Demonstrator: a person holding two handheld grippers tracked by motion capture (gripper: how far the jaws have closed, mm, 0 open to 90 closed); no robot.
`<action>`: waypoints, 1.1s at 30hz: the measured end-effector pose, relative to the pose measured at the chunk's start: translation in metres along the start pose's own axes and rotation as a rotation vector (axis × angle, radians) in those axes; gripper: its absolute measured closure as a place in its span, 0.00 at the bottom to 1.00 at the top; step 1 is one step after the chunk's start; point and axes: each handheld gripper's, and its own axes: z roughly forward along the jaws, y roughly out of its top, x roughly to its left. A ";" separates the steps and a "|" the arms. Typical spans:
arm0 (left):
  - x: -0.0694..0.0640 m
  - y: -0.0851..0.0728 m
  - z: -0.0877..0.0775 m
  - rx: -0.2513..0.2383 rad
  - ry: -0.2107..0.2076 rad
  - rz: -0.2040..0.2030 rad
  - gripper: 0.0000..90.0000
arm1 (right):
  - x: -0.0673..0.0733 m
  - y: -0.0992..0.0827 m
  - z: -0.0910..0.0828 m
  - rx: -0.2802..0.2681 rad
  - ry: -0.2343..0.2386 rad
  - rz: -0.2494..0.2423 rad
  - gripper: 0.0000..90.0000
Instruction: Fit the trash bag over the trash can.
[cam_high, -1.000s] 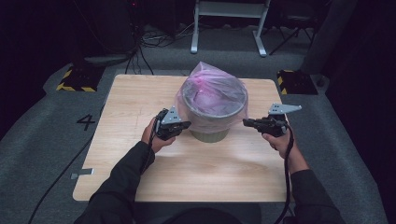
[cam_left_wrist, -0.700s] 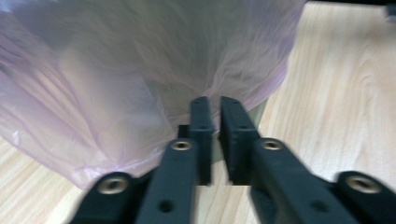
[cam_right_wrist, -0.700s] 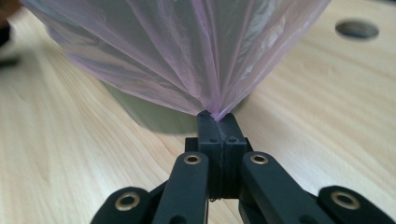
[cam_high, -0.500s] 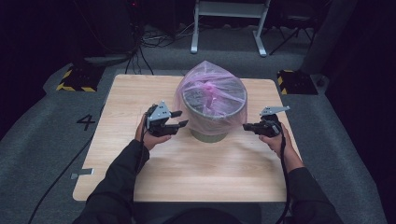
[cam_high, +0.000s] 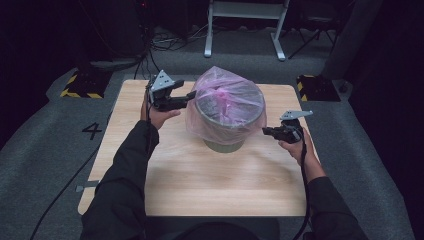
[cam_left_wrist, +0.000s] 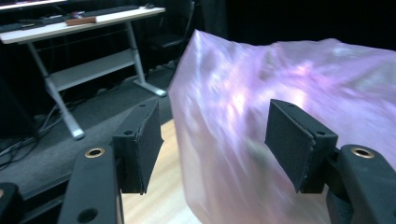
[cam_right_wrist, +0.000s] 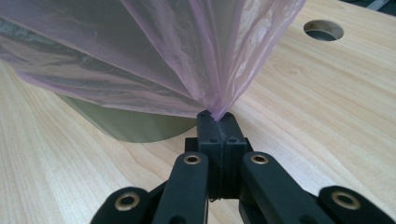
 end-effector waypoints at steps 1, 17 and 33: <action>0.001 0.003 0.005 0.009 -0.015 -0.002 0.41 | -0.001 0.001 0.000 -0.002 -0.001 -0.001 1.00; 0.007 0.012 0.056 0.104 -0.056 0.020 0.86 | -0.007 0.003 0.001 -0.003 -0.011 0.001 1.00; 0.022 0.005 0.060 0.121 -0.042 -0.024 1.00 | -0.007 0.006 -0.002 -0.017 -0.028 -0.005 1.00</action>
